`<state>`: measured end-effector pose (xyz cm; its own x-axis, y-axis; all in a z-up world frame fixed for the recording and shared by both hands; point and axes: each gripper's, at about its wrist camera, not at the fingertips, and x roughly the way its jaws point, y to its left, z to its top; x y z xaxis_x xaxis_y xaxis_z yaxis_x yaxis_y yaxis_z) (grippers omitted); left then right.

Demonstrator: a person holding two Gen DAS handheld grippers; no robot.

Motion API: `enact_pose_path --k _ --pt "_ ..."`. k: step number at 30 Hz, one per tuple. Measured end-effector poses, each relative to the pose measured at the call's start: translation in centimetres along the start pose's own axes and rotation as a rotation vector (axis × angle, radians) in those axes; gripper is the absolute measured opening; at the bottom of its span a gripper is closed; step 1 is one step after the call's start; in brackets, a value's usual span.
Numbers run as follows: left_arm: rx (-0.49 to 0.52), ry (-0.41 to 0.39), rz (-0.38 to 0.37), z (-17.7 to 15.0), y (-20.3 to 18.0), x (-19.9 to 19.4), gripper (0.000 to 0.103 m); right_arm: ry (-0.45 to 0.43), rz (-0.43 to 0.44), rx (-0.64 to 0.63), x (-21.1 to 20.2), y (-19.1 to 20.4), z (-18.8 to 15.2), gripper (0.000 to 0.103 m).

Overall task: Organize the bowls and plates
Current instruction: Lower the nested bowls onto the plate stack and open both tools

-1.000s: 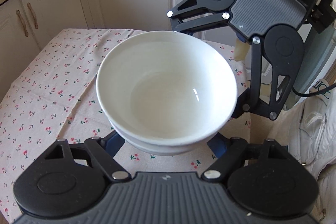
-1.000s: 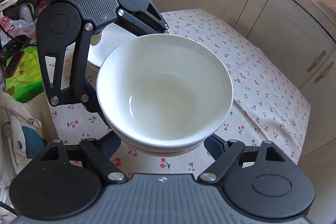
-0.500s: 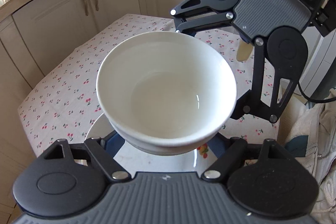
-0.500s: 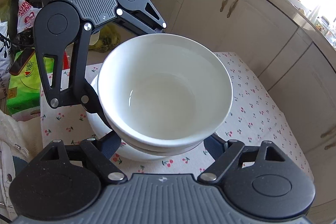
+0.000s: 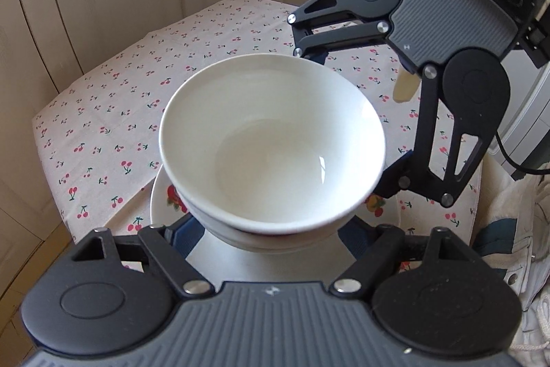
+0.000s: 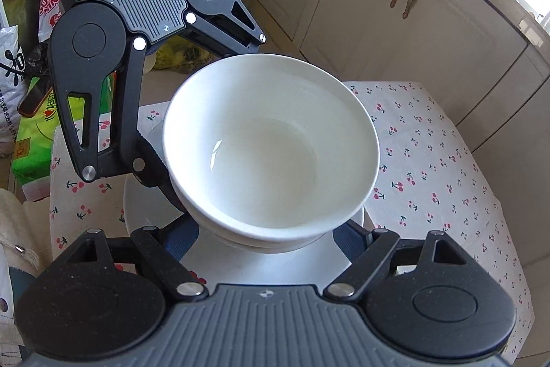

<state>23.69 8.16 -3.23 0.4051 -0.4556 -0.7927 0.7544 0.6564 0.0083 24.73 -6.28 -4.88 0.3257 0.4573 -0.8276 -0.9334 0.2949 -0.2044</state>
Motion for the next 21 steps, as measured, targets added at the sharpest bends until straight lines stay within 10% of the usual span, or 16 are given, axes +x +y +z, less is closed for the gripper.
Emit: enact_pose_path --k 21 --pt "-0.007 -0.078 0.126 -1.2 -1.5 -1.8 0.093 -0.034 -0.019 0.081 -0.6 -0.2 -0.7 0.101"
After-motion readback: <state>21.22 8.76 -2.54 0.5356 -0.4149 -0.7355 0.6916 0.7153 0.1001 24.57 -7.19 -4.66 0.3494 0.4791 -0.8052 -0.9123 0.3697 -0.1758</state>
